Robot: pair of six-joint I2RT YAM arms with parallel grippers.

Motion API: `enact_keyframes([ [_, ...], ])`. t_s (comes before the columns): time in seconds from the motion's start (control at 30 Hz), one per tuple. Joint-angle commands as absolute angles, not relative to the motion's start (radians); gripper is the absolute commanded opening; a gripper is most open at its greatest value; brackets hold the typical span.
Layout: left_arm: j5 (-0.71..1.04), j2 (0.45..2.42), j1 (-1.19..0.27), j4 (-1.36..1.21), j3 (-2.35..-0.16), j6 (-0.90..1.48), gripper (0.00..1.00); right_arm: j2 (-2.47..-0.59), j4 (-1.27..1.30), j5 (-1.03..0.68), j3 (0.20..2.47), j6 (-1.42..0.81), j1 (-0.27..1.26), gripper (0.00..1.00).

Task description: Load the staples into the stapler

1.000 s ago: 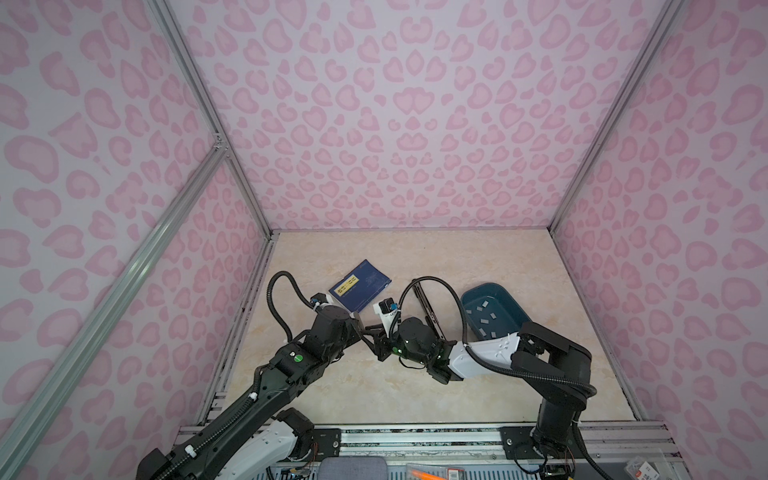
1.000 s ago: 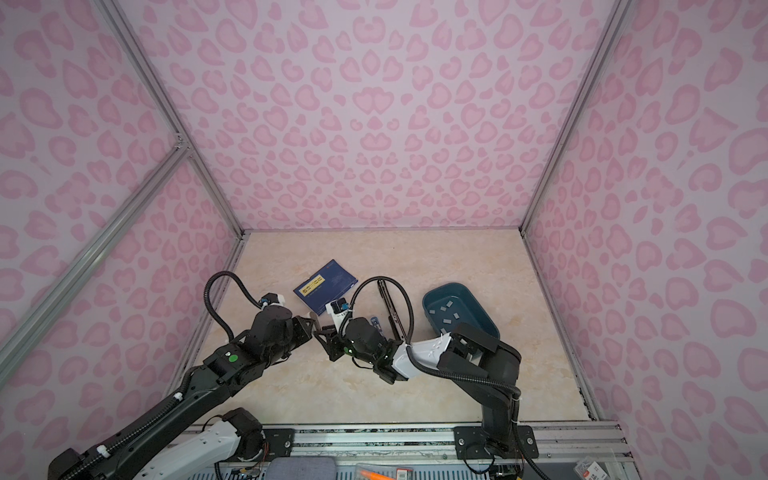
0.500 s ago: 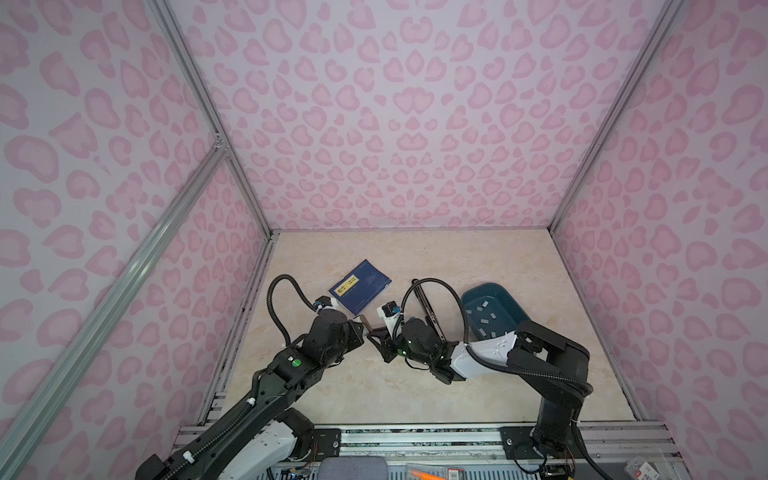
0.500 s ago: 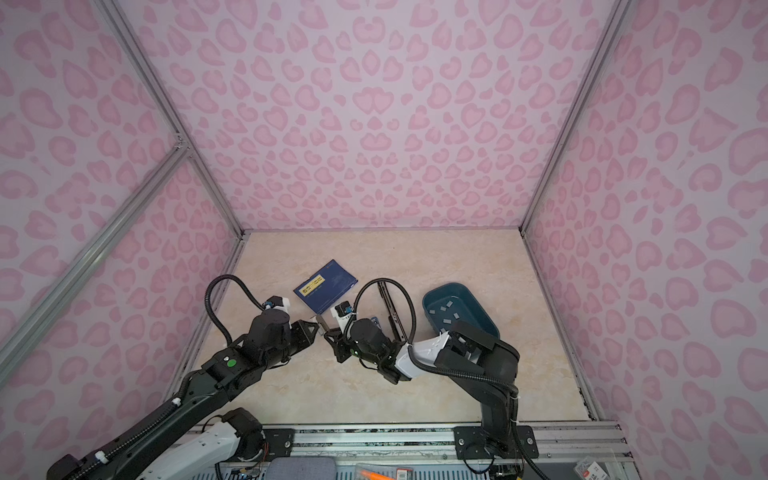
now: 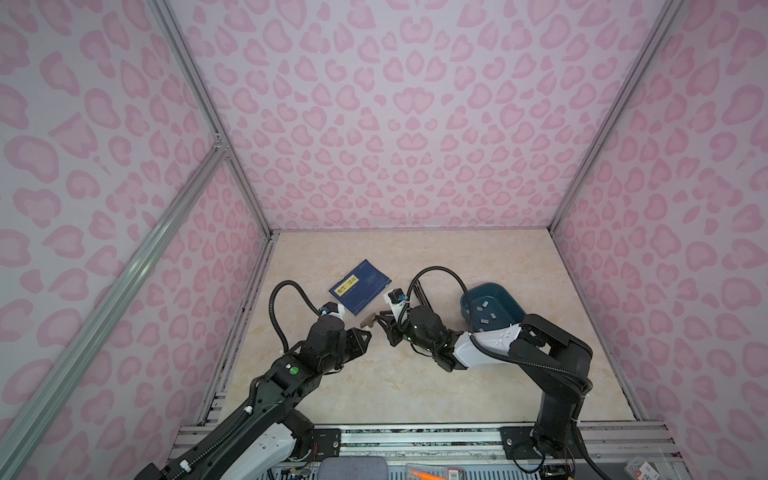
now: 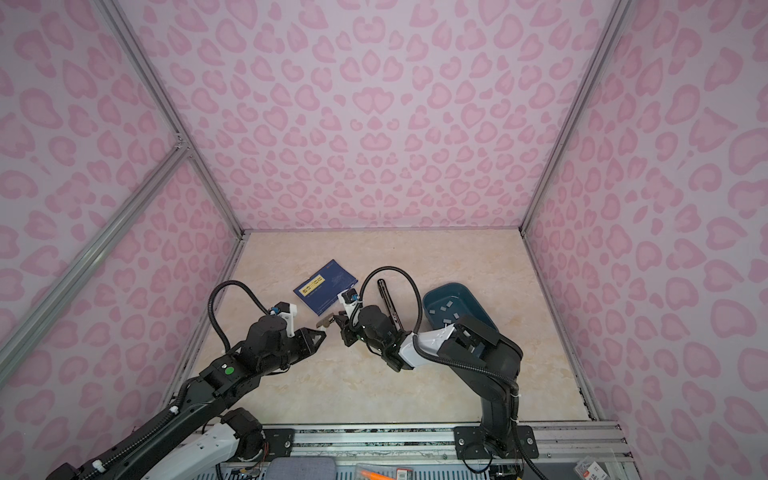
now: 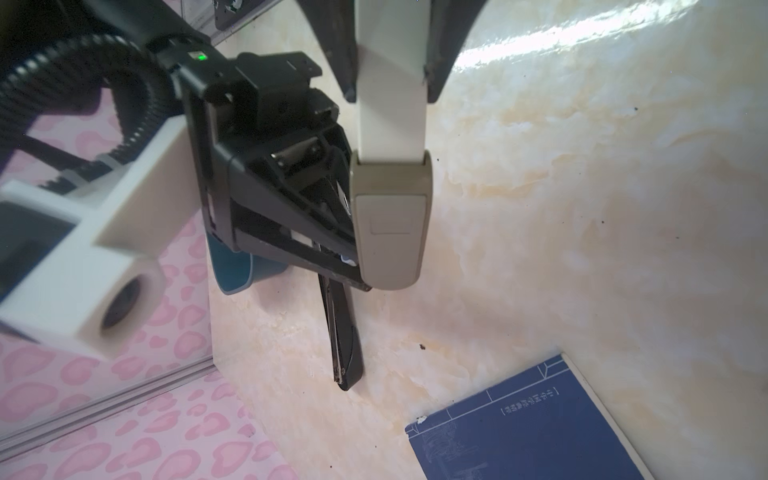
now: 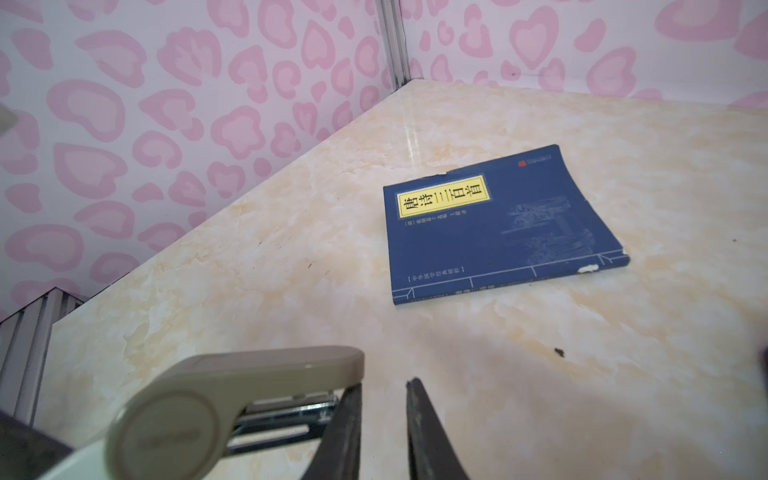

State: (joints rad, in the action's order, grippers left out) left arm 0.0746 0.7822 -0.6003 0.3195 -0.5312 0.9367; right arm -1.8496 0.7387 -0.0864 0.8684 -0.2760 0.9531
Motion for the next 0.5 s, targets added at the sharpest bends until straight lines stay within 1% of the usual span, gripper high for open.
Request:
enact_keyframes([
  [0.0, 0.154, 0.789, -0.601, 0.293, -0.522, 0.918, 0.03, -1.845, 0.754, -0.126, 0.89, -0.247, 0.941, 0.22],
  [0.3, 0.193, 0.843, -0.601, 0.232, -0.515, 0.924, 0.03, -1.826, 0.784, -0.194, 0.87, -0.252, 0.948, 0.23],
  [0.4, 0.179, 0.854, -0.599, 0.253, -0.546, 0.916, 0.03, -1.797, 0.782, -0.176, 0.837, -0.243, 0.95, 0.24],
  [0.47, 0.166, 0.858, -0.593, 0.283, -0.577, 0.906, 0.03, -1.759, 0.78, -0.14, 0.794, -0.222, 0.949, 0.27],
])
